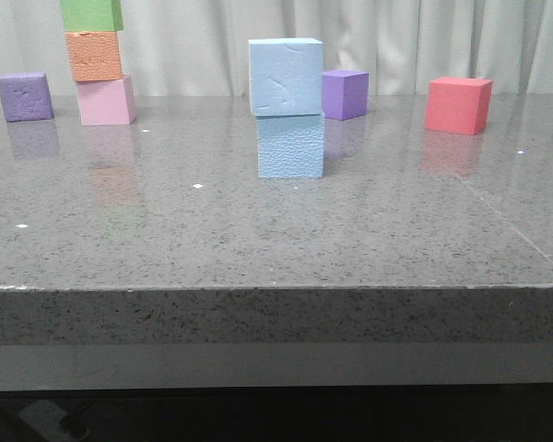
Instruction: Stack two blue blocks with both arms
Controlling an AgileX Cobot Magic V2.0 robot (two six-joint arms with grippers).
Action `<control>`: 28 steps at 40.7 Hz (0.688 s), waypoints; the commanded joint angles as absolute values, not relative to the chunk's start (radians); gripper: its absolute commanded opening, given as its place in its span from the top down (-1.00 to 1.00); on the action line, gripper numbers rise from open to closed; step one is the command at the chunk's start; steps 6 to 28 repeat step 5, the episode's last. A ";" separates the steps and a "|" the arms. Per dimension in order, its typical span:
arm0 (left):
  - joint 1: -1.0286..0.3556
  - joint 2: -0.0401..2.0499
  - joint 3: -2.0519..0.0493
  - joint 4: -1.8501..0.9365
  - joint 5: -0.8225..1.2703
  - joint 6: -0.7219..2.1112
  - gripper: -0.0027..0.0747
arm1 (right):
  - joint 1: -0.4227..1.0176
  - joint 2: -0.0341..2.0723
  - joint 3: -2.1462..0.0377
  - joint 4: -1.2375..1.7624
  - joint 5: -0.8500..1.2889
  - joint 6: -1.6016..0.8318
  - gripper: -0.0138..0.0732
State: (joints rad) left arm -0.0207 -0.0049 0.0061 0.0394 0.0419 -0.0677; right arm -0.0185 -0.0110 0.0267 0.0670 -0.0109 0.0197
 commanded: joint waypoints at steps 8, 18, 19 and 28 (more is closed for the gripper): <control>-0.019 -0.023 0.008 0.038 -0.041 -0.067 0.98 | -0.021 -0.029 0.022 0.057 -0.097 0.020 0.96; -0.019 -0.023 0.008 0.038 -0.041 -0.067 0.98 | -0.021 -0.029 0.022 0.057 -0.097 0.020 0.96; -0.019 -0.023 0.008 0.038 -0.041 -0.067 0.98 | -0.021 -0.029 0.022 0.057 -0.097 0.020 0.96; -0.019 -0.023 0.008 0.038 -0.041 -0.067 0.98 | -0.021 -0.029 0.022 0.057 -0.097 0.020 0.96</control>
